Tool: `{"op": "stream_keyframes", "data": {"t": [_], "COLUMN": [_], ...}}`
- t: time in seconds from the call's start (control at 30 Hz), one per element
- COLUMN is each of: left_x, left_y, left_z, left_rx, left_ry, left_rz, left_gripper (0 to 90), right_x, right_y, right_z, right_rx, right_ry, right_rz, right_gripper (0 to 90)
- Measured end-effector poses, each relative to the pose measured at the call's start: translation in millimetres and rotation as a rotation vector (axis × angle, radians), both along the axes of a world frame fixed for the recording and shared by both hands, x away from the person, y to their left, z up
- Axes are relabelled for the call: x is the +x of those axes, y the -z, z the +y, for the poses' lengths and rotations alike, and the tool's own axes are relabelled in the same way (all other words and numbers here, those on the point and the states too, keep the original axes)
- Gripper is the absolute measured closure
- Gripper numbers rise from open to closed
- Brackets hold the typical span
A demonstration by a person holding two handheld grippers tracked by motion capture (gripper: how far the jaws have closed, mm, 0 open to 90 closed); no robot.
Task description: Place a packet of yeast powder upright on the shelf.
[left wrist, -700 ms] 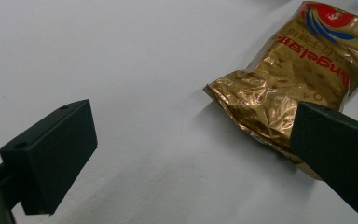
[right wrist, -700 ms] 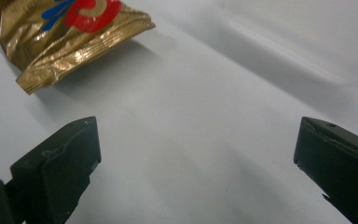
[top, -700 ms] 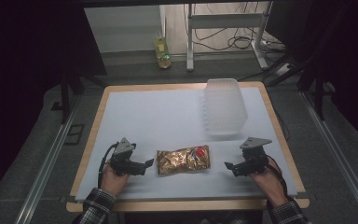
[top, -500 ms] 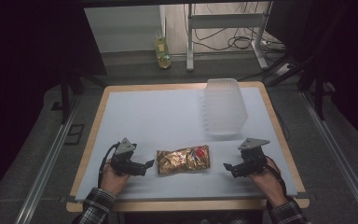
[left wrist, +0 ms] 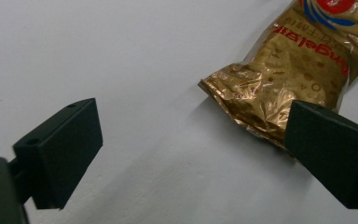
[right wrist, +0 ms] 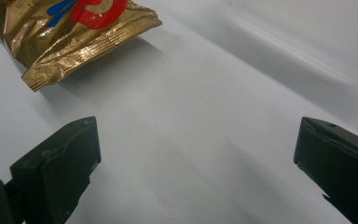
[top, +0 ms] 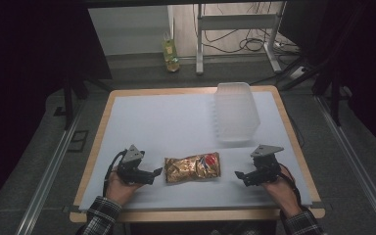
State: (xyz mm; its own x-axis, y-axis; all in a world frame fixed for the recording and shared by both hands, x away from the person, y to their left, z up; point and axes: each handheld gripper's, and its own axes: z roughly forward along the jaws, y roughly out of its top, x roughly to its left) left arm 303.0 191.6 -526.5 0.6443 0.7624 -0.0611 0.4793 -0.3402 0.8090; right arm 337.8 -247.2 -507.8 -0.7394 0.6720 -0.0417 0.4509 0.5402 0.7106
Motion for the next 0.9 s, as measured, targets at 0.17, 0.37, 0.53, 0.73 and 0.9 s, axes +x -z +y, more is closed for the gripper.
{"op": "stream_keyframes", "data": {"t": [0.17, 0.37, 0.53, 0.73, 0.9], "left_x": [-0.9, -4.3, -7.2, -9.1, -9.9], "left_y": [-2.9, -7.5, -11.5, -14.1, -15.0], "left_z": [0.4, -1.7, -4.5, -9.1, -15.2], "left_rx": [-0.027, -0.033, -0.043, -0.052, -0.046], "left_ry": [0.010, 0.041, 0.082, 0.122, 0.143], "left_rz": [0.001, -0.024, -0.048, -0.060, -0.060], "left_gripper": [14.0, 32.2, 52.4, 73.4, 85.7], "right_x": [0.1, 0.0, 0.0, -0.2, -0.2], "right_y": [0.7, 0.9, 1.0, 1.6, 1.9], "right_z": [0.7, 1.1, 1.1, 1.9, 2.5], "right_rx": [-0.006, -0.006, -0.007, -0.015, -0.020], "right_ry": [-0.002, -0.005, -0.006, -0.006, -0.011], "right_rz": [0.004, 0.006, 0.007, 0.008, 0.009], "right_gripper": [0.5, 0.5, 0.5, 0.5, 0.5]}}
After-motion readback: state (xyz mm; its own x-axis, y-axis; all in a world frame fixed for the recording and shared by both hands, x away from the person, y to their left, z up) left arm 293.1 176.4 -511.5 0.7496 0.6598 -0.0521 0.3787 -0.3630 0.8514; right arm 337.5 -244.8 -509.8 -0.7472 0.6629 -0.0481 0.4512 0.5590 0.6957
